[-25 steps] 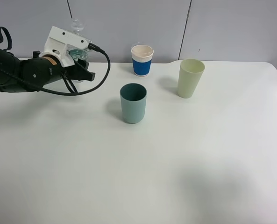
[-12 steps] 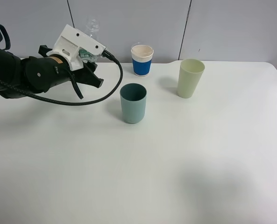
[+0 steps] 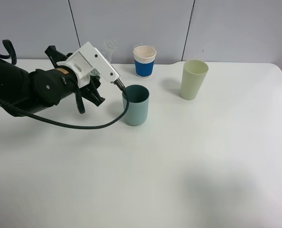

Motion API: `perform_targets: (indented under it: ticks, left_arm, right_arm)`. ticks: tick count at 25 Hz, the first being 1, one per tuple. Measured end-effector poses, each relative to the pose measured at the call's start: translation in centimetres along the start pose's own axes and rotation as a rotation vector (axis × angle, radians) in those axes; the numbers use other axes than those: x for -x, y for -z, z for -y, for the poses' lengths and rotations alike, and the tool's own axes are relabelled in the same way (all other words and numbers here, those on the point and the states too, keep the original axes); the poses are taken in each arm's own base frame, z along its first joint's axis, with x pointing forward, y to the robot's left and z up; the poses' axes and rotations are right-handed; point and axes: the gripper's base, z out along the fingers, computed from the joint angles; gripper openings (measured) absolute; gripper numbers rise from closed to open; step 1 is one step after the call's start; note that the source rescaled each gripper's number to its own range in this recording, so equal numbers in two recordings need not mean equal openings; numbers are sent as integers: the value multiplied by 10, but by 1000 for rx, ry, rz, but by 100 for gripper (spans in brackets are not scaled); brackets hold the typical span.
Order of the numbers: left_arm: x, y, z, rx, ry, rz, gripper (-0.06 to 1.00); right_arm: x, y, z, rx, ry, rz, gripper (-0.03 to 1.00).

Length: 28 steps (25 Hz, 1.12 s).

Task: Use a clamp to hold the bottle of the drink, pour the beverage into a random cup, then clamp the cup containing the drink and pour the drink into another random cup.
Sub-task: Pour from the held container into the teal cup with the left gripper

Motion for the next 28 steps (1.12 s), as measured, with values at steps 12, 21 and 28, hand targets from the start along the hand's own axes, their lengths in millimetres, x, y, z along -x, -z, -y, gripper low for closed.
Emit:
perform_targets:
  ticks: [12, 21, 28]
  left_arm:
    - [8, 14, 14, 31, -370, -54, 0]
    - [1, 15, 11, 38, -498, -146, 0]
    - [-5, 15, 10, 16, -603, -224, 0]
  right_arm:
    - [0, 0, 0, 0, 0, 0, 95]
    - [0, 0, 0, 0, 0, 0, 95]
    - [0, 0, 0, 0, 0, 0, 95]
